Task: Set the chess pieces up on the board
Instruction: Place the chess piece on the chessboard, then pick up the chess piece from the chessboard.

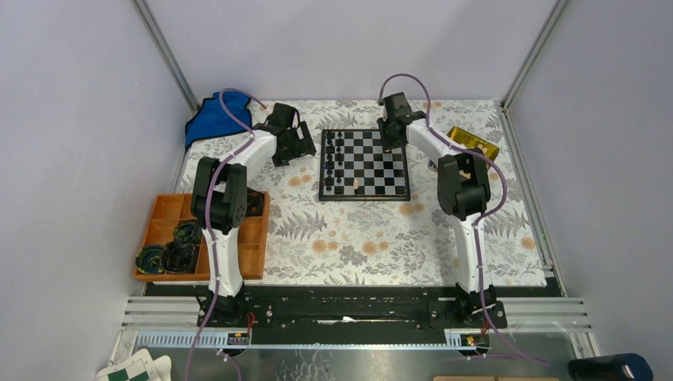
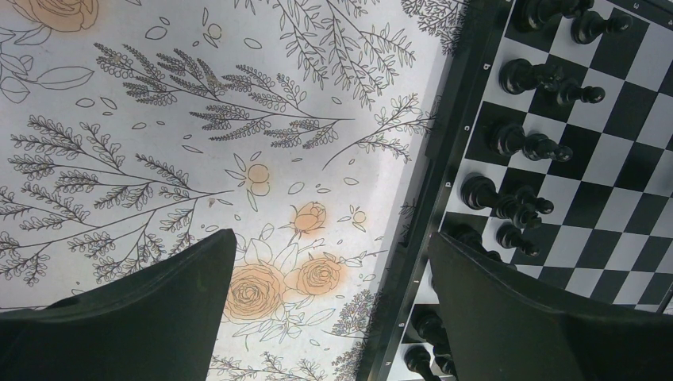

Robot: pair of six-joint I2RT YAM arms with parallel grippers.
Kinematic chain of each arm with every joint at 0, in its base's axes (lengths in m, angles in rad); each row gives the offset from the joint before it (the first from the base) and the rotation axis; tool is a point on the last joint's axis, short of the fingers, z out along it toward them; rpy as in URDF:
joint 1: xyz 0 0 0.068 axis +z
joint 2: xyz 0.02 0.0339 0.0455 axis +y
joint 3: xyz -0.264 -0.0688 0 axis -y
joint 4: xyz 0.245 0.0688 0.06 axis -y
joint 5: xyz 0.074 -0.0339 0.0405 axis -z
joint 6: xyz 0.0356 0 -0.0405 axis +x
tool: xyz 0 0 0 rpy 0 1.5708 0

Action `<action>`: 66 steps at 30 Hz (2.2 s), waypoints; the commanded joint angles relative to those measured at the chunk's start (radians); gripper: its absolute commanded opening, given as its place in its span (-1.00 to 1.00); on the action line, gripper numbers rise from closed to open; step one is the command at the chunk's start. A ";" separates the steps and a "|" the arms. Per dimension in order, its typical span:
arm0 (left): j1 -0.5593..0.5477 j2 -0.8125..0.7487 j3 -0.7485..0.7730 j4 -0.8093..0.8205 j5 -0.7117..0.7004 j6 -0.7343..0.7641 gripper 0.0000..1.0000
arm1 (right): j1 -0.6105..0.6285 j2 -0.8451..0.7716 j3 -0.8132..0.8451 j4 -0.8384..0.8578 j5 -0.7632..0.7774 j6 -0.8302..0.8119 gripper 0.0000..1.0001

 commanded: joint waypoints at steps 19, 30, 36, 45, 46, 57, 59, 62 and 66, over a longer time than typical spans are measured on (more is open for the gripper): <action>-0.008 -0.023 -0.032 0.040 -0.010 -0.002 0.98 | 0.197 -0.464 -0.448 0.063 -0.135 -0.043 0.02; -0.017 -0.033 -0.045 0.045 -0.013 -0.004 0.98 | 0.269 -0.465 -0.487 0.078 -0.169 -0.031 0.07; -0.020 -0.031 -0.049 0.045 -0.014 -0.002 0.98 | 0.274 -0.428 -0.458 0.081 -0.173 -0.035 0.07; -0.021 -0.020 -0.049 0.048 -0.014 -0.002 0.98 | 0.274 -0.356 -0.394 0.076 -0.187 -0.046 0.04; -0.021 -0.018 -0.048 0.048 -0.013 -0.002 0.98 | 0.274 -0.348 -0.385 0.073 -0.188 -0.047 0.03; -0.018 -0.007 -0.043 0.048 -0.012 -0.001 0.98 | 0.275 -0.288 -0.336 0.052 -0.191 -0.060 -0.05; -0.017 -0.004 -0.043 0.047 -0.011 -0.001 0.98 | 0.273 -0.283 -0.331 0.049 -0.189 -0.061 -0.10; -0.017 -0.001 -0.042 0.047 -0.010 -0.002 0.97 | 0.274 -0.274 -0.329 0.044 -0.184 -0.063 -0.18; -0.018 0.001 -0.042 0.047 -0.009 -0.002 0.98 | 0.274 -0.272 -0.334 0.040 -0.177 -0.064 -0.34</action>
